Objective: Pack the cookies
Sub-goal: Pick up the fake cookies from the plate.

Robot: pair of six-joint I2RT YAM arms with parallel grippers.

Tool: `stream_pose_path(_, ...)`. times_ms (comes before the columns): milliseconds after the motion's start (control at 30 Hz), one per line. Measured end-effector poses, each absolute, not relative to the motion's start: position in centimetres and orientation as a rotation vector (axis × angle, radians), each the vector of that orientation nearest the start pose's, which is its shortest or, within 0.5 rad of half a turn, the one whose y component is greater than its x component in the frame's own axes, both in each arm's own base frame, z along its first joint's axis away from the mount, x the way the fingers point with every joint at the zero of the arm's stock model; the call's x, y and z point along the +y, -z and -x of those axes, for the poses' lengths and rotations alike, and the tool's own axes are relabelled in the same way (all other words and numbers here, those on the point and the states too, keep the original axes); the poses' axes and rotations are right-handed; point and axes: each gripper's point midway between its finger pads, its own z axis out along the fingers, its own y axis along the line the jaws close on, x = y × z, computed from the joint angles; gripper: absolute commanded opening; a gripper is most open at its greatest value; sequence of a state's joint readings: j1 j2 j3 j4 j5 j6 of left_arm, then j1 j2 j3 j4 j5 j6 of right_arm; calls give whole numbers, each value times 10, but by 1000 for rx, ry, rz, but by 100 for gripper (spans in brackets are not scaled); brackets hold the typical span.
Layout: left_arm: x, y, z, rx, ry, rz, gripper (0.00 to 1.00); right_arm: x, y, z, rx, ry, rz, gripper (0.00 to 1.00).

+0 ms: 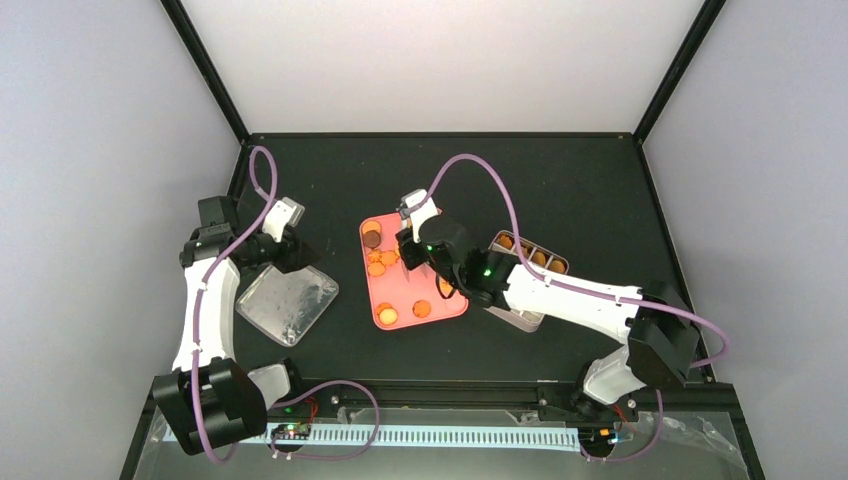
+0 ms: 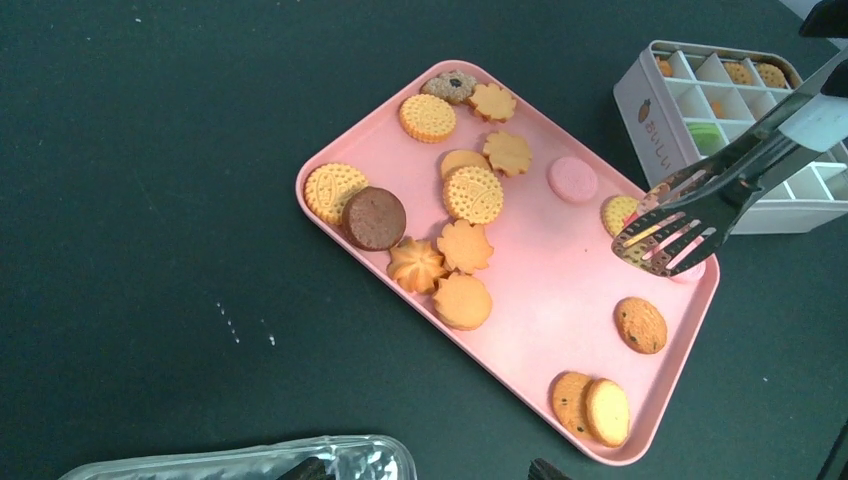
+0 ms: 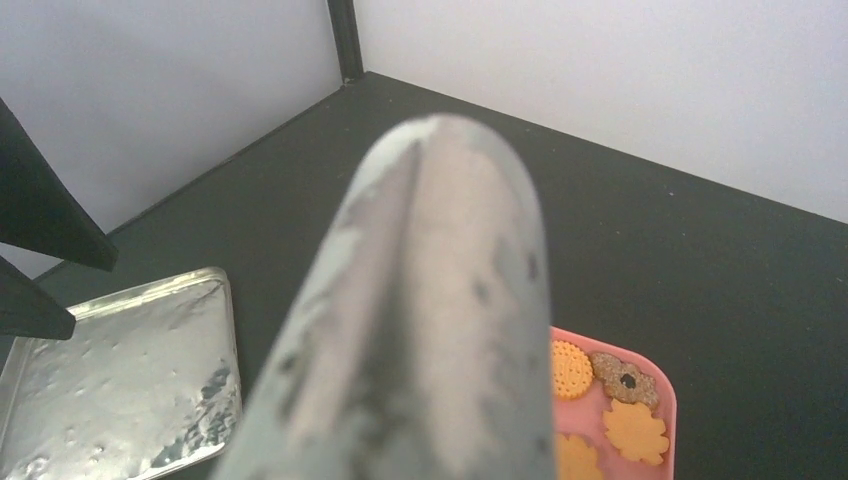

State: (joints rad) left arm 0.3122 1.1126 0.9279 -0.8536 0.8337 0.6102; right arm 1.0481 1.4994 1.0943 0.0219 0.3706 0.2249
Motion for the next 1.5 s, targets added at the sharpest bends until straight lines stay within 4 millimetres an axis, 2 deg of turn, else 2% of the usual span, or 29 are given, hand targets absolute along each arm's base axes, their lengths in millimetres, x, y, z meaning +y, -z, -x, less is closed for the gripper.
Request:
stream_pose_path(133,-43,-200,-277,2182,617,-600,52,380,-249,-284,1870,-493,563,32)
stream_pose_path(333,-43,-200,-276,2184,618,-601,52,393,-237,-276,1886,-510,610,32)
stream_pose_path(467,-42,-200,-277,2184,617,-599,52,413,-229,-253,1883,-555,683,33)
stream_pose_path(633,-42,-200,-277,2184,615,-602,52,434,-206,-231,1908,-585,773,34)
stream_pose_path(733,-42,-200,-277,2182,613,-606,52,436,-199,-230,1925,-590,779,36)
stream_pose_path(1100,-42,-200,-277,2181,613,-607,52,440,-193,-228,1947,-631,759,38)
stream_pose_path(1433,-42,-200,-277,2181,613,-607,52,434,-172,-225,1989,-620,761,37)
stream_pose_path(1500,-42,-200,-276,2181,613,-607,52,434,-170,-225,1992,-621,758,35)
